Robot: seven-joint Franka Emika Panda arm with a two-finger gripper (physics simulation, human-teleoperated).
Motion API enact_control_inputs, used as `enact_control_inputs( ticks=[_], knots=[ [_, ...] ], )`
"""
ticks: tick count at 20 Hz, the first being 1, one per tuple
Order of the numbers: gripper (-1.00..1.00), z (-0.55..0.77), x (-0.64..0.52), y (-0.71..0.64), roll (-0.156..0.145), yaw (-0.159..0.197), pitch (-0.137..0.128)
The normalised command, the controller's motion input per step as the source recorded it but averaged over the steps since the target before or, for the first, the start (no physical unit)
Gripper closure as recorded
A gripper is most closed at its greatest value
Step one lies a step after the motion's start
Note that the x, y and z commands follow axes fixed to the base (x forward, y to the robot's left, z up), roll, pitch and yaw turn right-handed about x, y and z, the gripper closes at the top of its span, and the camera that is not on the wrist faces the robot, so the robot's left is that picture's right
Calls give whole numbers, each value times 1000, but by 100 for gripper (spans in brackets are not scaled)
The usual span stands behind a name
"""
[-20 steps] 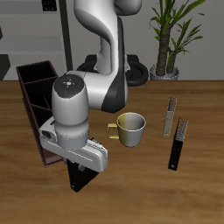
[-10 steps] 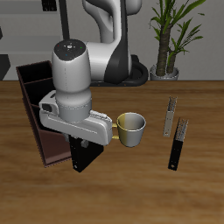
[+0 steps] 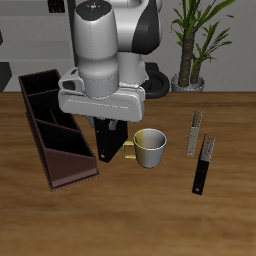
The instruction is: Place the right black book into the right desk caddy's front compartment
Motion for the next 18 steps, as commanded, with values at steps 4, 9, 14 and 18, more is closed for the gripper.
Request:
enact_control_inputs(
  ticks=[4, 9, 14, 18],
  knots=[
    [100, 390, -527, 171, 22, 114, 16],
    [100, 357, -547, 54, -13, 128, -15],
    [100, 139, -430, -16, -40, 90, 24],
    [100, 102, -422, 50, -20, 93, 16]
  ],
)
